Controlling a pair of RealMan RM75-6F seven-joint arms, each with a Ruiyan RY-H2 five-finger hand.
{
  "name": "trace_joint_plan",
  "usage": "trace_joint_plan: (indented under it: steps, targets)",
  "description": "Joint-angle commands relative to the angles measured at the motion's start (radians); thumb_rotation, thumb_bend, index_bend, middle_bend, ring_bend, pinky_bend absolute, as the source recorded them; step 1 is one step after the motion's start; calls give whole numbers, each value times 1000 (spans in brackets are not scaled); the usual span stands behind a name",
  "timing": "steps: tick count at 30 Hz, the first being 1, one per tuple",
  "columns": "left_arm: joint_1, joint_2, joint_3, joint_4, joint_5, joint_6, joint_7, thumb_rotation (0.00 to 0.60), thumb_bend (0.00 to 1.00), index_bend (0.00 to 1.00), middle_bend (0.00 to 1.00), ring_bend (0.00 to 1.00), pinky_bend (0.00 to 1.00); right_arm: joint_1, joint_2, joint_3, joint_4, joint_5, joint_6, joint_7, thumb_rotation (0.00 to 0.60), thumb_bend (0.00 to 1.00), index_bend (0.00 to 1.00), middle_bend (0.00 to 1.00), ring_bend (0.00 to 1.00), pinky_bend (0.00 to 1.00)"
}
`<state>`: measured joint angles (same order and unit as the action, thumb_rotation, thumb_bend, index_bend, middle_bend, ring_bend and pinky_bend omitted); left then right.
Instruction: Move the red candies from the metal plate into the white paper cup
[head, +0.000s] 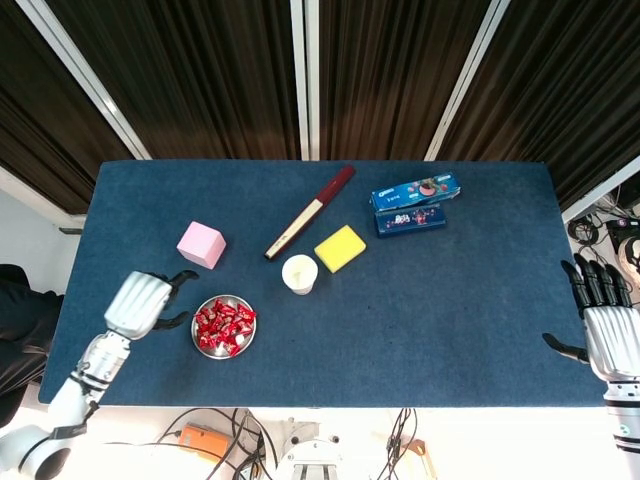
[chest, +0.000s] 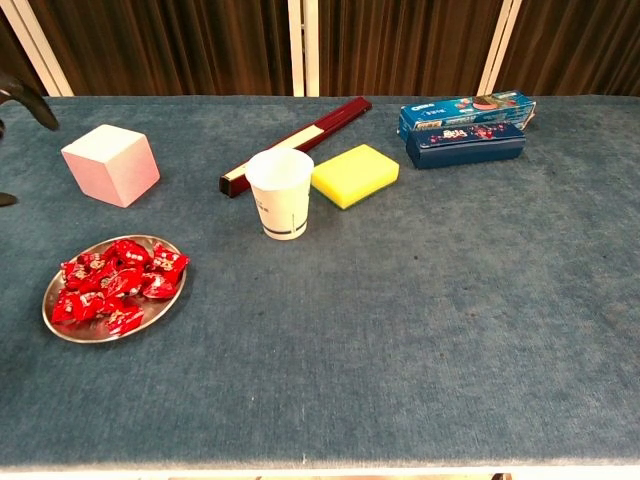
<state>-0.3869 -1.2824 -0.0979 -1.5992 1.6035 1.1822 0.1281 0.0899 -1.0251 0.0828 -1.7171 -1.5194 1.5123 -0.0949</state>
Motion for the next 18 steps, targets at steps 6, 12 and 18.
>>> trace_joint_plan:
  steps: [6, 12, 18]
  targets:
    - [-109, -130, -8, 44, -108, -158, 76, 600, 202, 382, 979, 915, 879, -3, -1, -3, 10, 12, -10, 12, 600, 16, 0, 0, 0, 0]
    - [-127, -170, 4, 66, -166, -191, 142, 600, 204, 382, 983, 921, 879, 1, -5, -3, 18, 19, -22, 21, 600, 15, 0, 0, 0, 0]
    - [-132, -181, 17, 70, -221, -213, 168, 600, 213, 402, 983, 921, 879, 4, -8, -1, 27, 26, -33, 31, 600, 16, 0, 0, 0, 0]
